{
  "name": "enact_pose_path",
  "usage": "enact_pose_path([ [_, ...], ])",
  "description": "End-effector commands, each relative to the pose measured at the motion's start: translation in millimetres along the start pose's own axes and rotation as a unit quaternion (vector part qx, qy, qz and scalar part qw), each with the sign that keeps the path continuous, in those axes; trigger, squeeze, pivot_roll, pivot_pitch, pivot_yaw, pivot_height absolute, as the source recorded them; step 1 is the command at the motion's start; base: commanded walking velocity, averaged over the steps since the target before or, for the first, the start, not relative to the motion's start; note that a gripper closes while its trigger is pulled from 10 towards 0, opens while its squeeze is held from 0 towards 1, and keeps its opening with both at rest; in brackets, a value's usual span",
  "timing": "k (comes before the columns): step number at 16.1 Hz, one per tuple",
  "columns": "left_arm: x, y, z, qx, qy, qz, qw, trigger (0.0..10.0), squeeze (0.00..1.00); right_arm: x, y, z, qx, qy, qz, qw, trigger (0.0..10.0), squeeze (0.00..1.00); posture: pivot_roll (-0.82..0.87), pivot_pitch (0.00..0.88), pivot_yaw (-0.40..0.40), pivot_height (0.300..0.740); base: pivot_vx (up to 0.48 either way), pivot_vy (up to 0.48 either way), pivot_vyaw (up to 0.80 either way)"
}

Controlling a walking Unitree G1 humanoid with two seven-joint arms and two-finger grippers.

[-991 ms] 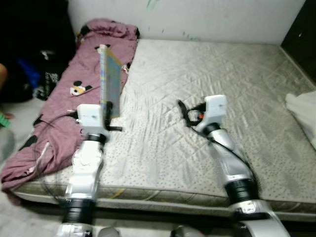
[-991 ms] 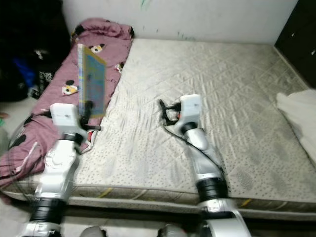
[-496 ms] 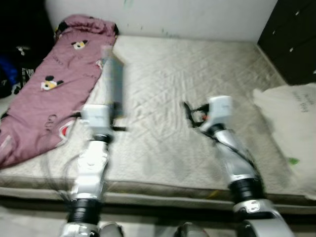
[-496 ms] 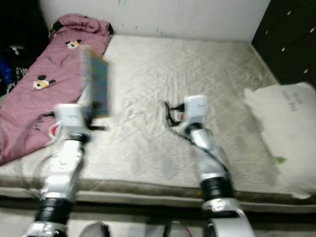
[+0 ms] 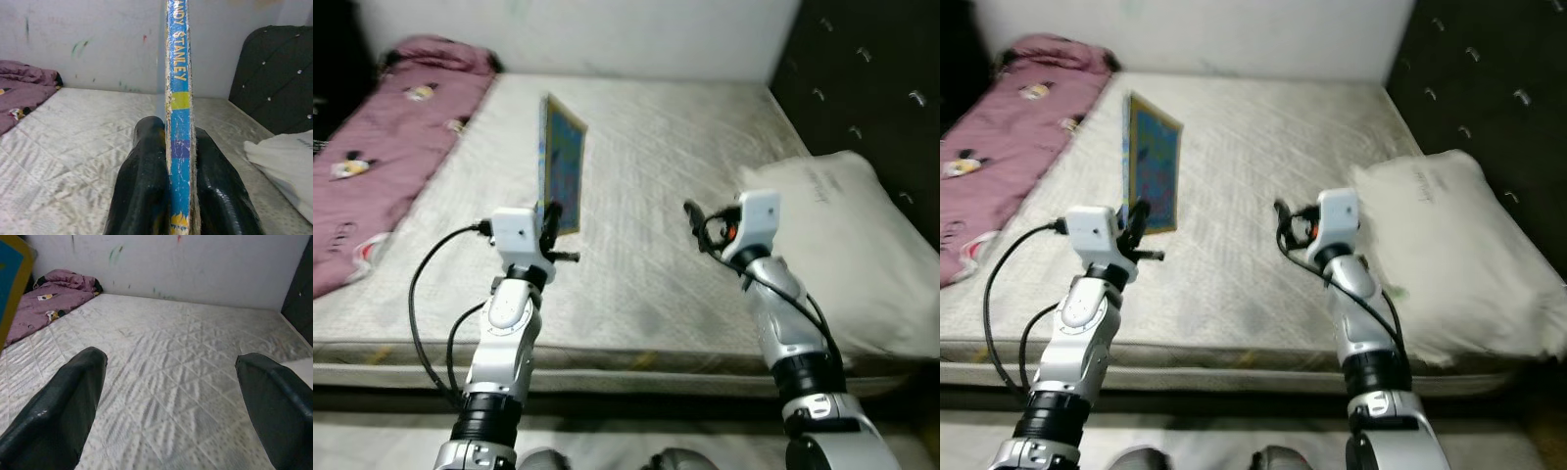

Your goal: Clean up the room

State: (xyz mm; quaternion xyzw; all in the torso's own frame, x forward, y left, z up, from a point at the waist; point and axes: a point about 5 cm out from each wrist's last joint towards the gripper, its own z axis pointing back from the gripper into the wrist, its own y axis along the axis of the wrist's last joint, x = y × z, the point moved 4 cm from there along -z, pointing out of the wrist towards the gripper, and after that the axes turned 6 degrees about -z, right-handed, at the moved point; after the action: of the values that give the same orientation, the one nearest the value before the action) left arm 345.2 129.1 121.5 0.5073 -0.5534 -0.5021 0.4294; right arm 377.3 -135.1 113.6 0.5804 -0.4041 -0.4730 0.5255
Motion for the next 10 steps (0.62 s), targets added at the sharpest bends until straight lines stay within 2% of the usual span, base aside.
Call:
enact_pose_path([
  [1,-9.2,17.0,-3.5,0.035,0.011,-0.008,0.999,10.0,0.0,-8.8,6.7,-4.4,0.011,0.01,0.001,1.0,10.0,0.0,-0.1,0.0,-0.02,0.74,0.0,0.0,0.0],
  [10,-7.1,20.2,-4.2,0.045,0.0,-0.006,0.999,10.0,0.0,-7.9,6.5,-4.8,0.011,0.008,0.001,1.0,10.0,0.0,-0.1,0.0,-0.018,0.74,0.0,0.0,0.0],
])
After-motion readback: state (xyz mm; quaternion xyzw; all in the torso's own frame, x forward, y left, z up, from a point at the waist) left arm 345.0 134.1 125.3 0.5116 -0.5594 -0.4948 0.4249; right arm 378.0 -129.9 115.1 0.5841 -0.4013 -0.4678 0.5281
